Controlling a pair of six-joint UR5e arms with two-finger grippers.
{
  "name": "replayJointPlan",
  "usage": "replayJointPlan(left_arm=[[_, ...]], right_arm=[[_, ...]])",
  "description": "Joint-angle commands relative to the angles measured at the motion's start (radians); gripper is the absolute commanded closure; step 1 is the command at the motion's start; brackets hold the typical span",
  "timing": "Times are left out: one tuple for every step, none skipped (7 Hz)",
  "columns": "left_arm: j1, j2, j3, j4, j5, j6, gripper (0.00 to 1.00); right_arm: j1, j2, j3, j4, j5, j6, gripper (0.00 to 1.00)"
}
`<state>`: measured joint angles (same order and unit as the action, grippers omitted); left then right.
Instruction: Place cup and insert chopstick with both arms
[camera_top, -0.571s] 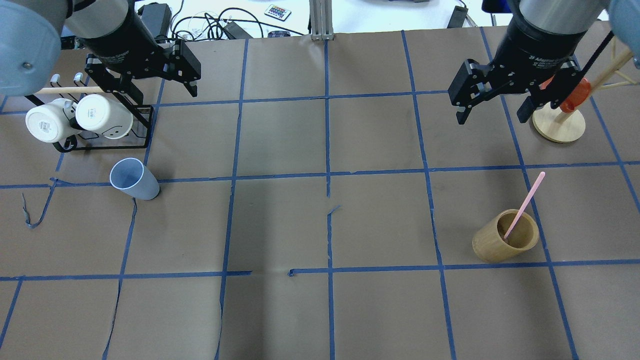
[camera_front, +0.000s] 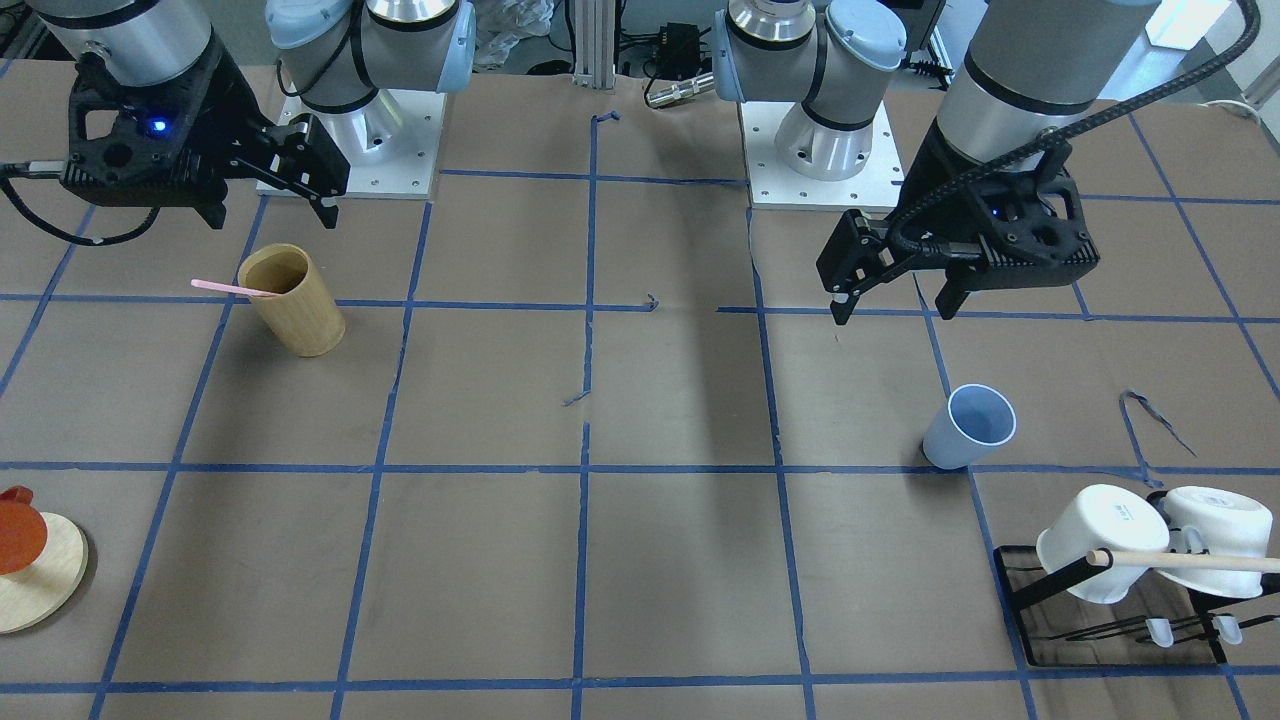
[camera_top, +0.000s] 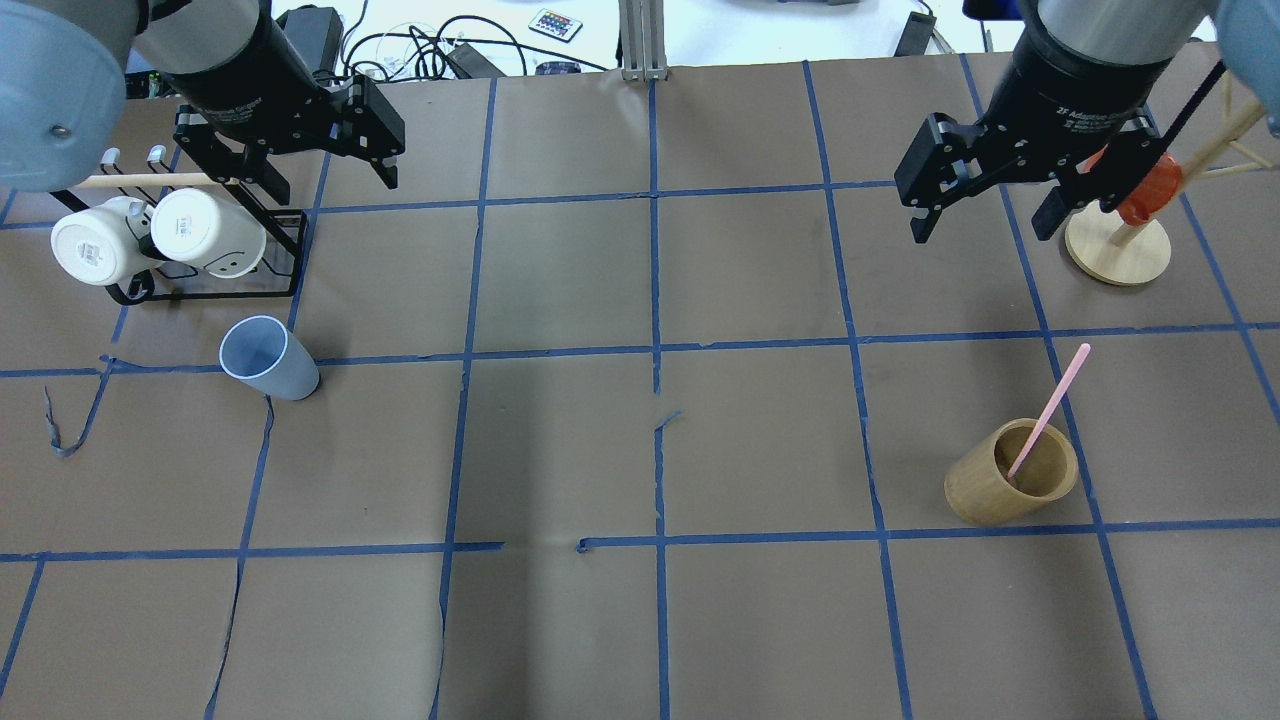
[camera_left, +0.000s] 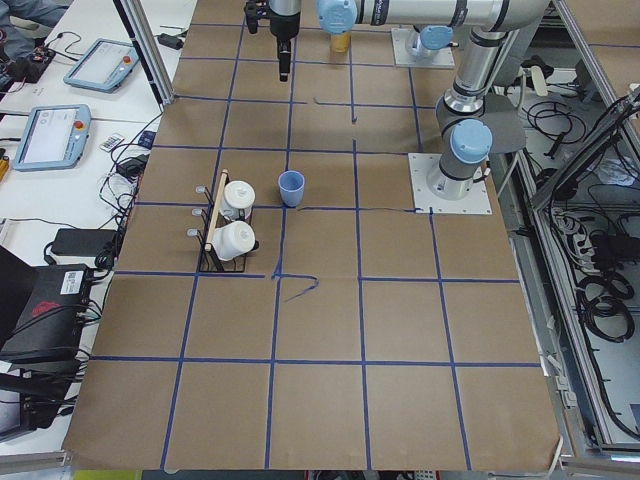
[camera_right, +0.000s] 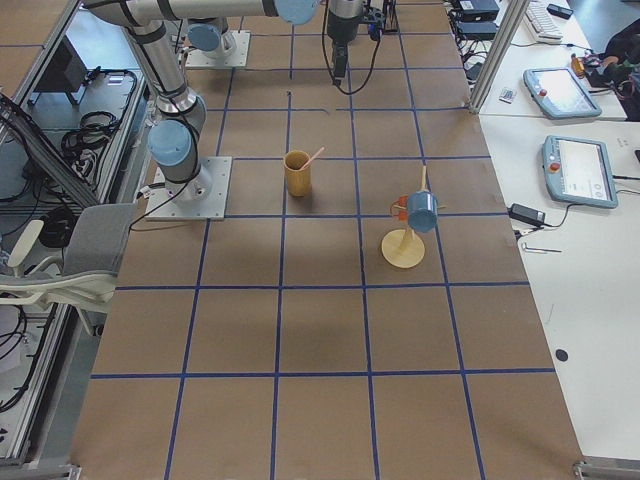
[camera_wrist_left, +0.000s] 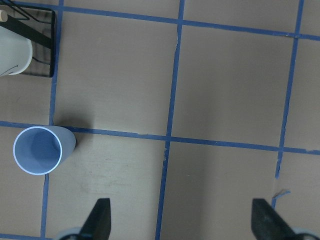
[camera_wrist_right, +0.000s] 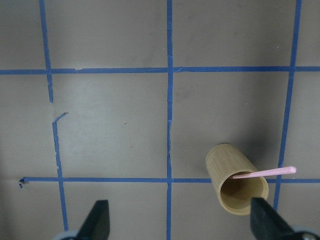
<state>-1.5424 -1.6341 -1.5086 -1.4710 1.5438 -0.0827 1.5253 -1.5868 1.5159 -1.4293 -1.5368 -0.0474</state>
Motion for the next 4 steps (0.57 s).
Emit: replayJointPlan(left_arm=[[-0.001, -0.009, 0.005, 0.029, -0.001, 0.000, 0.00], [-0.001, -0.021, 0.005, 0.111, 0.009, -0.003, 0.00], [-0.005, -0.013, -0.007, 0.113, 0.012, -0.005, 0.00], [-0.004, -0.004, -0.012, 0.107, 0.012, -0.002, 0.00]], right_arm=[[-0.001, 0.001, 0.001, 0.000, 0.001, 0.000, 0.00], [-0.001, 0.002, 0.000, -0.002, 0.001, -0.002, 0.00], [-0.001, 0.002, 0.000, -0.002, 0.001, 0.001, 0.00], [-0.004, 0.004, 0.001, -0.002, 0.001, 0.003, 0.00]])
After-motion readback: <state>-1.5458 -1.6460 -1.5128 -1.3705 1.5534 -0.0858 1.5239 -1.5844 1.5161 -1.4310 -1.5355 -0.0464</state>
